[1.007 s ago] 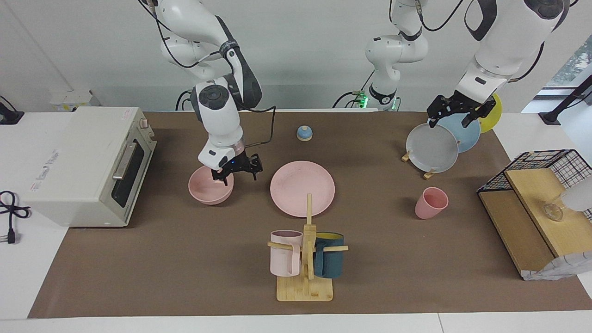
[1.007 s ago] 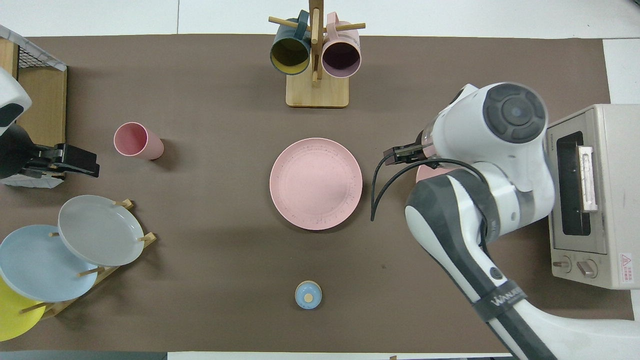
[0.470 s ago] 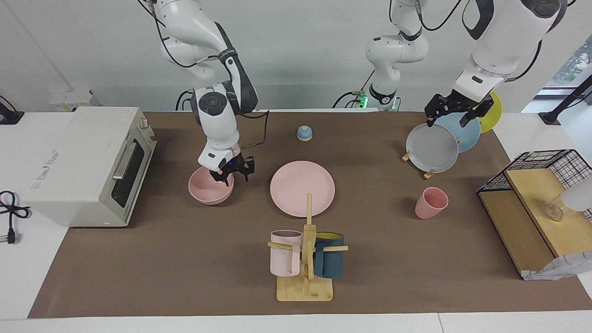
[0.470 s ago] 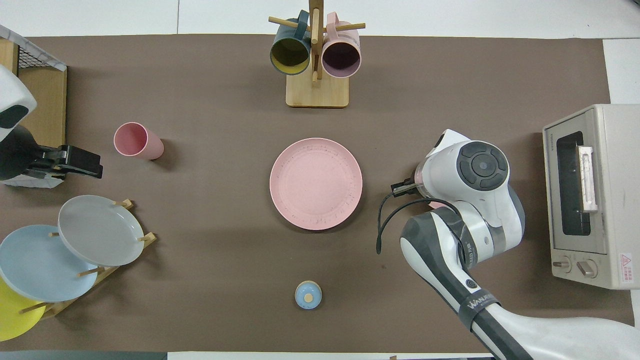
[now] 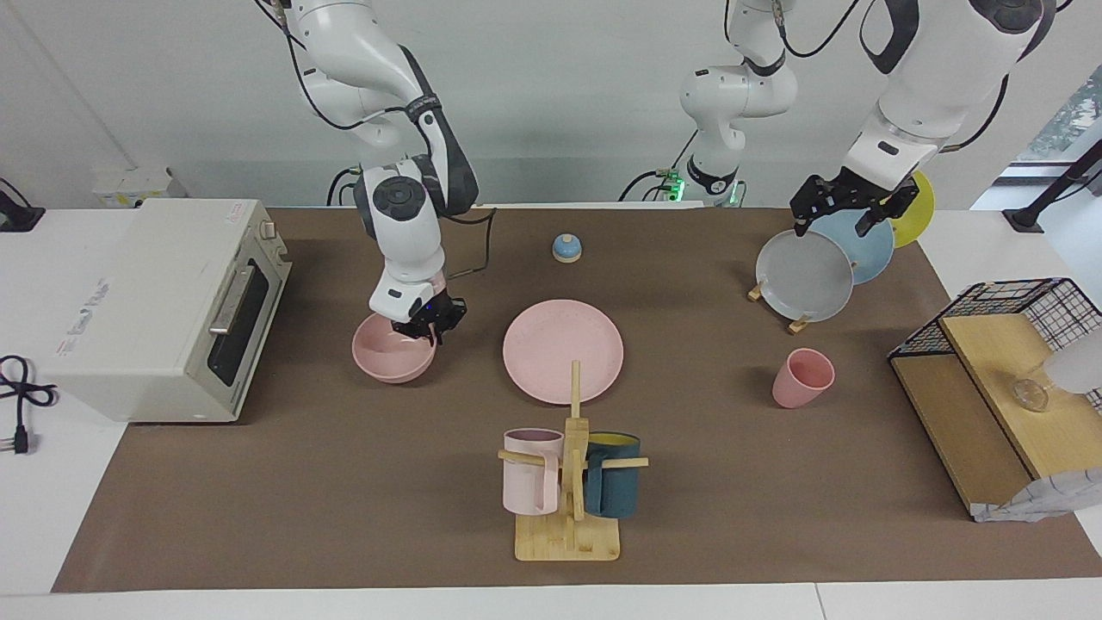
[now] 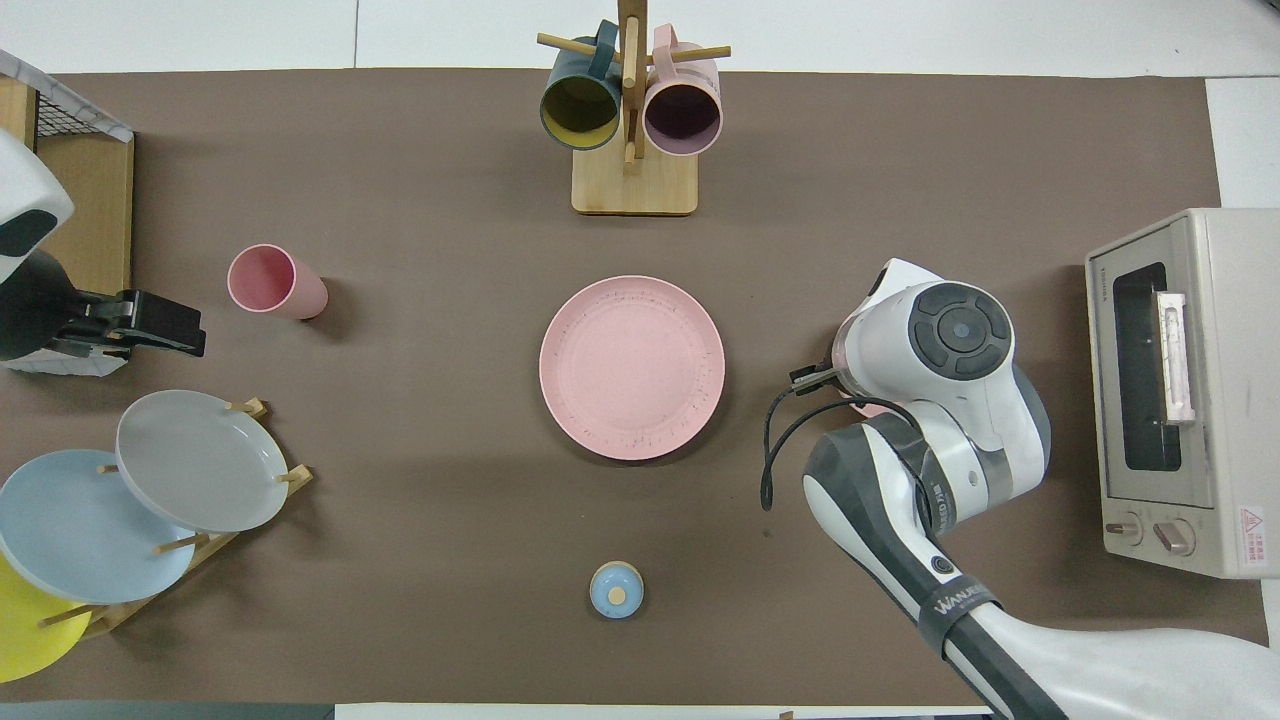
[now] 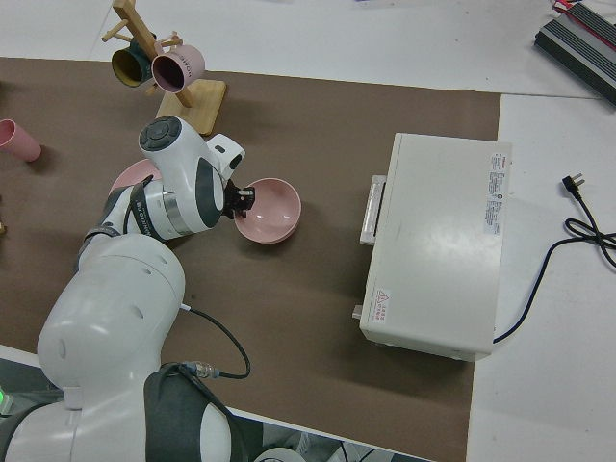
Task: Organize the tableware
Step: 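Grasp the rim of the pink bowl with the right gripper, then carry the bowl onto the pink plate while the left gripper grasps the cup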
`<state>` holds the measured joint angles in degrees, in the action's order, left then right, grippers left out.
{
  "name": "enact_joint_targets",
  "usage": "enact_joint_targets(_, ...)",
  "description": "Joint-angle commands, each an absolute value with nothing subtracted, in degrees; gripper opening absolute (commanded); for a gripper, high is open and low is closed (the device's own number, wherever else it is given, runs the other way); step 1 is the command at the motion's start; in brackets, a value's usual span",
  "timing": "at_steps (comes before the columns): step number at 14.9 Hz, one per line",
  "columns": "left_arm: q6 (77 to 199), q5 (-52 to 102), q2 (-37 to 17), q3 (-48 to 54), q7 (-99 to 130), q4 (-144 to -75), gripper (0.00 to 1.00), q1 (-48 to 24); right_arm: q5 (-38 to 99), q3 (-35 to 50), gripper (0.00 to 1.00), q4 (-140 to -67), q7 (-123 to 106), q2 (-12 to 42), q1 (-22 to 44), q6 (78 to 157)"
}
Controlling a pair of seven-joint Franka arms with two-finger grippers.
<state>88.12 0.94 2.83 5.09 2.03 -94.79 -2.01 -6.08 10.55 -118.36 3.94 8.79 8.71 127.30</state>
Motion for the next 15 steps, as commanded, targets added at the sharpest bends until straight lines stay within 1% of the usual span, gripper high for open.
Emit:
enact_joint_targets(1, 88.07, 0.35, 3.43, 4.66, 2.29, -95.1, 1.0, -2.64, -7.47, 11.69, 0.0, -105.88, 6.13, 12.99, 11.23, 117.38)
enact_joint_targets(3, 89.2, 0.35, 3.43, 4.66, 1.85, -95.19, 1.0, -2.11, -7.56, 11.69, 0.0, -92.44, 16.82, 18.6, 17.63, 108.32)
enact_joint_targets(4, 89.82, 0.35, 3.34, 4.66, 2.28, -95.19, 1.0, -2.11, -8.08, 11.69, 0.0, -84.37, 23.49, 23.33, 21.84, 103.5)
enact_joint_targets(5, 89.91, 0.35, 3.34, 4.57, 2.72, -95.19, 1.0, -2.11, -9.13, 11.52, 0.0, -78.46, 28.34, 27.47, 25.28, 100.14)
enact_joint_targets(6, 89.91, 0.35, 3.34, 4.66, 2.72, -95.19, 1.0, -2.11, -10.62, 11.51, 0.0, -72.13, 32.83, 31.51, 28.44, 98.89)
enact_joint_targets(7, 90.43, 0.35, 3.34, 4.66, 2.64, -95.36, 1.0, -2.02, -11.42, 11.51, 0.0, -68.07, 36.96, 35.03, 31.0, 99.23)
enact_joint_targets(8, 91.4, 0.35, 3.25, 4.57, 2.64, -95.71, 1.0, -1.93, -11.51, 11.6, 0.0, -66.72, 41.7, 37.59, 32.24, 102.19)
enact_joint_targets(10, 93.16, 0.35, 2.12, 4.48, 2.72, -95.71, 1.0, -1.85, -11.69, 11.6, 0.0, -67.23, 44.38, 39.37, 34.35, 106.95)
enact_joint_targets(12, 96.49, 0.44, -1.65, 4.48, 2.9, -95.71, 1.0, -1.85, -13.53, 11.6, 0.0, -67.24, 44.82, 40.87, 34.63, 108.36)
enact_joint_targets(15, 103.07, 0.53, -9.82, 4.48, 3.34, -95.45, 1.0, -2.55, -14.59, 11.6, 0.0, -68.54, 44.82, 40.43, 34.63, 108.45)
